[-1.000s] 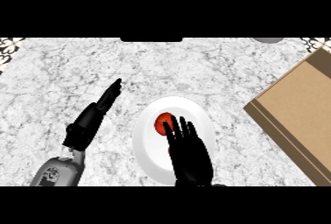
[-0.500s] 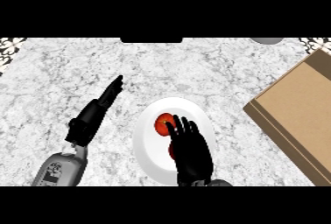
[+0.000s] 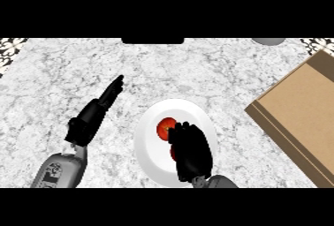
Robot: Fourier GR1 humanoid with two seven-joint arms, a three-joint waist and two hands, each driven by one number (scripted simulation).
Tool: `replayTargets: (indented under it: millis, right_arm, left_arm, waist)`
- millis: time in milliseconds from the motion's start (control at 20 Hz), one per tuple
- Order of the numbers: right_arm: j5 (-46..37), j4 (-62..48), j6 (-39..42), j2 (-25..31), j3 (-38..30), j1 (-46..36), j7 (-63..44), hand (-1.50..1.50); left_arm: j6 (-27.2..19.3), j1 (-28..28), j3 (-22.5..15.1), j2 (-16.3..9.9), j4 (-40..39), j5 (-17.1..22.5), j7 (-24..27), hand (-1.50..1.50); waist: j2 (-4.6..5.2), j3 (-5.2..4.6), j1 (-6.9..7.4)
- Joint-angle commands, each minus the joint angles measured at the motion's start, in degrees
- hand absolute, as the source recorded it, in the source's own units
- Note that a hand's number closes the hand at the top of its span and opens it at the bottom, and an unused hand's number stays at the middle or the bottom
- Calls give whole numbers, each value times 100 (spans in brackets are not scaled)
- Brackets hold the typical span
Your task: Pick the can from the plate and place it in the cardboard box
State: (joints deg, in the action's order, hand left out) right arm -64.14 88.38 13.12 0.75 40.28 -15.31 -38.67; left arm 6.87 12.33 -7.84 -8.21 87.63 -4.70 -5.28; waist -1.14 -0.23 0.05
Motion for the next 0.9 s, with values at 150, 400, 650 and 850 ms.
replayTargets:
  millis: [150, 400, 650, 850]
  right_arm:
    - [650, 1133, -235, 2424, 231, 1033, 2557, 150]
    - [971, 1724, -814, 3726, -152, 1218, 4075, 150]
    - [1635, 2064, -1843, 4901, -1245, 1670, 5494, 150]
    - [2735, 2095, -2220, 5471, -2077, 2126, 6620, 150]
  left_arm:
    - [-90, -167, 80, 43, 110, 47, -96, 0]
    - [-102, -233, 143, -37, 142, 23, -34, 0]
    - [-91, -428, 270, -111, 121, 91, 42, 0]
    - [-197, -409, 241, -78, 180, -7, -25, 0]
  waist:
    - [55, 53, -245]
    - [27, 81, -384]
    - [28, 74, -558]
    - [27, 75, -672]
